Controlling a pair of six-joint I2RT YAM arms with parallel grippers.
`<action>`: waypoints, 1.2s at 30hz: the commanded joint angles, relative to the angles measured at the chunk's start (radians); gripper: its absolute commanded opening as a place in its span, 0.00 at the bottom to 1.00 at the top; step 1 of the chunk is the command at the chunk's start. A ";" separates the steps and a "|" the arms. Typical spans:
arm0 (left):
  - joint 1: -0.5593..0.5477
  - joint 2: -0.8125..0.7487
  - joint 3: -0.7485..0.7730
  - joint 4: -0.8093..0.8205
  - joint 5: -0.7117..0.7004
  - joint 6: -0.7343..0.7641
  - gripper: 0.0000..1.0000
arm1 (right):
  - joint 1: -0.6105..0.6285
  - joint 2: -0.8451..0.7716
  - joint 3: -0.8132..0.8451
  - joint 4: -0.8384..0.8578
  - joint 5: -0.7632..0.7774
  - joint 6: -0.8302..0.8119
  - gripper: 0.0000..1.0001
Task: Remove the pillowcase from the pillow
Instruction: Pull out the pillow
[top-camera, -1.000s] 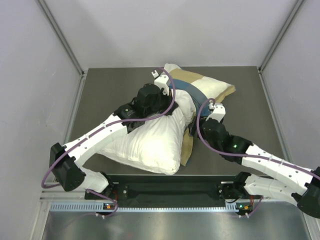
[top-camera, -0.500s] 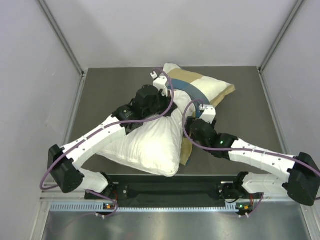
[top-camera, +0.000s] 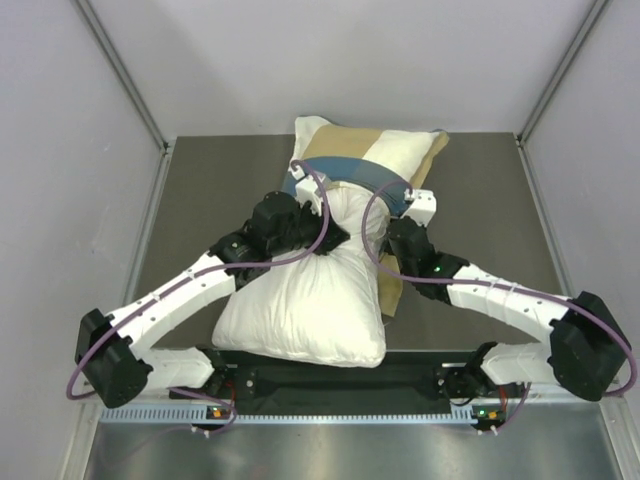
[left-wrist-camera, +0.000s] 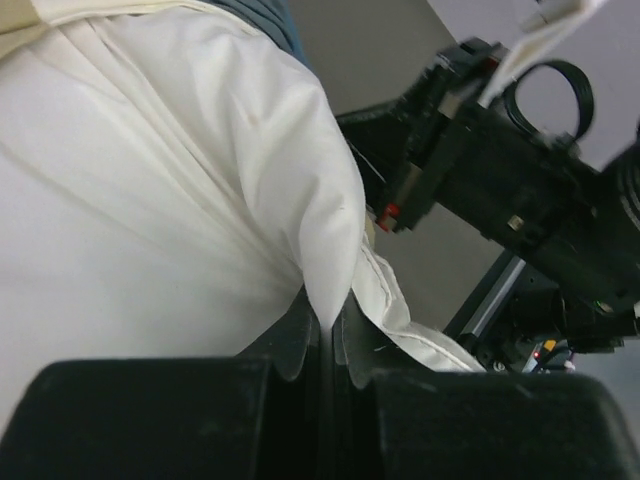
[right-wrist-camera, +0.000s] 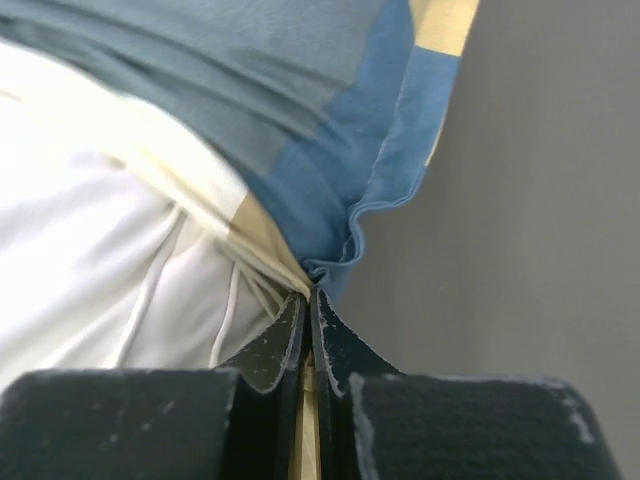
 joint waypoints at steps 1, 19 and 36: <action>-0.015 -0.081 -0.058 -0.001 0.230 0.003 0.00 | -0.102 0.042 0.081 0.132 0.101 -0.144 0.00; -0.019 -0.222 -0.063 -0.092 0.255 -0.028 0.00 | -0.289 0.098 0.107 -0.029 0.034 -0.149 0.00; -0.018 -0.333 0.098 -0.279 0.277 -0.048 0.00 | -0.435 0.361 0.350 0.019 -0.001 -0.281 0.00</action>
